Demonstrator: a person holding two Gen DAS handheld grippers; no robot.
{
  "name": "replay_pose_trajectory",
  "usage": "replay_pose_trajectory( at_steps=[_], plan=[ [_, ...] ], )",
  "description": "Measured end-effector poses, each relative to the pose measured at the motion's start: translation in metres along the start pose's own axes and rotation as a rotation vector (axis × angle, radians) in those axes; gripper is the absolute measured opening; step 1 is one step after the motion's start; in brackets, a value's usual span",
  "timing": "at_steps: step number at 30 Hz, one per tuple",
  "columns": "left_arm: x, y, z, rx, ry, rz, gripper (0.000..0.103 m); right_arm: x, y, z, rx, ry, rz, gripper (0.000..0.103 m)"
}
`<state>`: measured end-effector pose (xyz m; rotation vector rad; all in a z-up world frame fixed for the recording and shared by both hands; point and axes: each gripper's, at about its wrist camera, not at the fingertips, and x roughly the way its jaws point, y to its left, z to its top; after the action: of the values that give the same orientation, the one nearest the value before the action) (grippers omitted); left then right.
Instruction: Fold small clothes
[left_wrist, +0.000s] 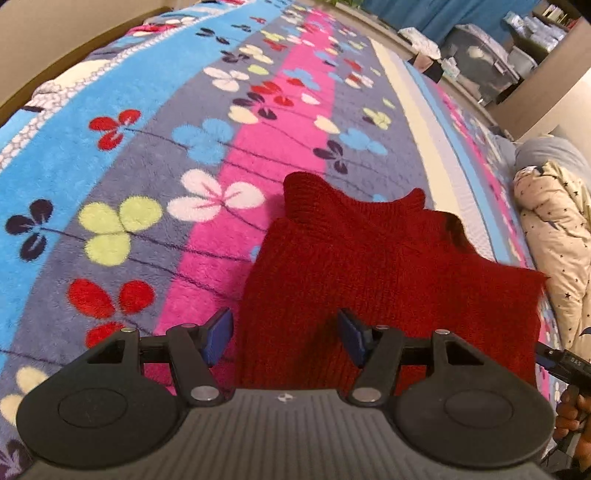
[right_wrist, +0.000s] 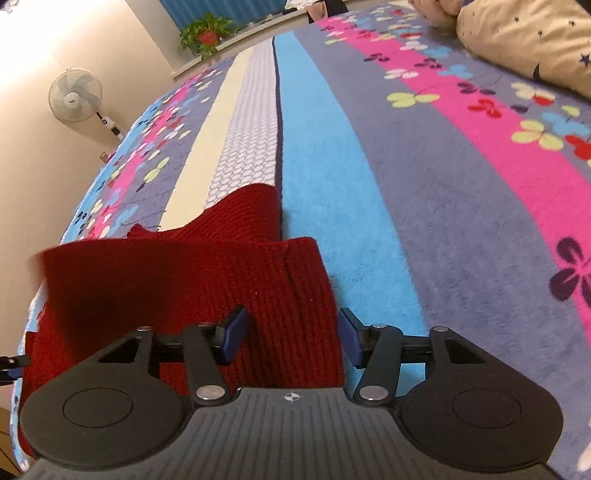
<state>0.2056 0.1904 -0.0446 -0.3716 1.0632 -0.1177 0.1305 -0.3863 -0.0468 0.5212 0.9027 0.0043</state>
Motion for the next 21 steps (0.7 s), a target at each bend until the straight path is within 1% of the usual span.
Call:
replay_pose_trajectory(
  at_steps=[2, 3, 4, 5, 6, 7, 9, 11, 13, 14, 16, 17, 19, 21],
  plan=[
    [0.005, 0.000, 0.001, -0.005, 0.005, -0.003, 0.064, 0.003, 0.001, 0.000, 0.001, 0.010, 0.016, 0.057],
    [0.005, 0.000, 0.001, -0.003, 0.003, -0.007, 0.053, 0.004, 0.001, 0.000, 0.002, 0.010, 0.018, 0.057],
    [0.005, -0.001, 0.001, 0.000, -0.003, -0.011, 0.036, 0.004, 0.001, 0.000, 0.003, 0.012, 0.021, 0.052],
    [0.003, -0.001, 0.001, 0.007, -0.009, -0.021, 0.026, 0.004, 0.000, 0.000, 0.003, 0.013, 0.036, 0.045],
    [0.001, -0.002, 0.001, 0.013, -0.016, -0.026, 0.014, 0.003, 0.001, 0.000, -0.003, 0.011, 0.059, 0.024],
    [-0.002, -0.002, 0.001, 0.016, -0.026, -0.028, 0.013, 0.001, 0.004, 0.000, -0.012, 0.004, 0.076, 0.013],
    [-0.013, -0.003, 0.003, 0.021, -0.064, -0.024, 0.013, -0.007, 0.013, 0.000, -0.053, -0.040, 0.066, 0.011],
    [-0.028, -0.003, 0.006, 0.019, -0.133, -0.041, 0.012, -0.021, 0.020, 0.003, -0.066, -0.117, 0.082, 0.010],
    [-0.043, -0.004, 0.009, 0.011, -0.221, -0.062, 0.012, -0.044, 0.027, 0.008, -0.065, -0.262, 0.098, 0.010],
    [-0.049, -0.006, 0.011, 0.007, -0.273, -0.060, 0.012, -0.057, 0.030, 0.010, -0.064, -0.355, 0.109, 0.010],
    [-0.054, -0.009, 0.014, -0.007, -0.364, -0.024, 0.012, -0.067, 0.036, 0.012, -0.088, -0.463, 0.083, 0.010],
    [-0.054, -0.010, 0.016, -0.017, -0.390, -0.011, 0.012, -0.067, 0.039, 0.013, -0.106, -0.495, 0.057, 0.010],
    [-0.051, -0.012, 0.021, -0.028, -0.410, 0.003, 0.012, -0.061, 0.044, 0.017, -0.115, -0.520, 0.027, 0.010],
    [-0.041, -0.015, 0.024, -0.020, -0.389, 0.038, 0.012, -0.050, 0.047, 0.023, -0.106, -0.514, 0.026, 0.010]
  ],
)
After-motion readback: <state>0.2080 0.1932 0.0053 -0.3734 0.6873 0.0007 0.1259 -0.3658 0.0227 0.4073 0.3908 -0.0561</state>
